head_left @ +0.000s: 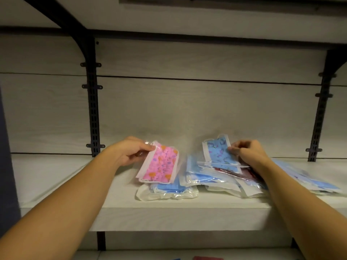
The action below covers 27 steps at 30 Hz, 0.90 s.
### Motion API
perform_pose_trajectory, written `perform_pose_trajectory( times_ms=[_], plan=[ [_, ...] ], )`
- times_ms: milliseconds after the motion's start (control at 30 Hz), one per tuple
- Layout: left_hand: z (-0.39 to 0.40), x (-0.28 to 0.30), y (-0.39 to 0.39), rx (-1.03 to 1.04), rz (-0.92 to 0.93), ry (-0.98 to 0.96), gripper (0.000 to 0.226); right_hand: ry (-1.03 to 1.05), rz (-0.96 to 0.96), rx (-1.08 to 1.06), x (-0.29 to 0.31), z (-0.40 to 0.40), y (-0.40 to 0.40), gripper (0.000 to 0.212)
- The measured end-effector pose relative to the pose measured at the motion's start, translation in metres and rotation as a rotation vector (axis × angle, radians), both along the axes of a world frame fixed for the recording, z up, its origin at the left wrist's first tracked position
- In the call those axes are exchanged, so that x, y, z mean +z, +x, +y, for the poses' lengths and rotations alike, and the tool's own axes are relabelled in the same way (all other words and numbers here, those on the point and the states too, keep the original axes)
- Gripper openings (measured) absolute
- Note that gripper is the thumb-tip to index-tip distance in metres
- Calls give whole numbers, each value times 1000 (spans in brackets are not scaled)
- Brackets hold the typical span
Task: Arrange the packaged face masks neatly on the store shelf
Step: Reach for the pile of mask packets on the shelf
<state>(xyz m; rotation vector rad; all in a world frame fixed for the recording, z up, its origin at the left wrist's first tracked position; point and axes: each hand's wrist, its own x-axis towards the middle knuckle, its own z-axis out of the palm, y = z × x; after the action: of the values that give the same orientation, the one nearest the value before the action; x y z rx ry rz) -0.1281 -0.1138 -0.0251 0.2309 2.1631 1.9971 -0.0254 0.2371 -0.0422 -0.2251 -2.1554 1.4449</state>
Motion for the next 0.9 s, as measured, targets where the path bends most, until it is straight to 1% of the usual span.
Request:
perform_pose_trajectory(
  times_ms=[33,100,200,267,367,433,500,667,767,900],
  plan=[
    [-1,1,6,30,26,71,13,-14,25,8,1,-1,1,19],
    [-3,2,21,77,80,149,16,-49,93,22,3,-6,4,19],
    [-10,1,45,123,131,176,20,-89,184,64,10,-15,9,16],
    [-18,4,60,147,151,176,18,-101,221,114,17,-19,11,16],
    [-32,14,85,196,196,156,12,-22,221,191,31,-27,17,17],
    [-44,22,103,235,241,156,12,18,214,253,42,-37,22,13],
    [-59,30,120,262,268,165,12,41,220,297,54,-50,27,15],
    [-98,42,172,324,352,148,22,54,260,367,71,-95,33,26],
    [-126,47,203,375,409,178,19,51,256,414,74,-127,43,16],
    [-180,49,243,458,453,215,16,45,261,471,75,-177,62,17]
  ],
)
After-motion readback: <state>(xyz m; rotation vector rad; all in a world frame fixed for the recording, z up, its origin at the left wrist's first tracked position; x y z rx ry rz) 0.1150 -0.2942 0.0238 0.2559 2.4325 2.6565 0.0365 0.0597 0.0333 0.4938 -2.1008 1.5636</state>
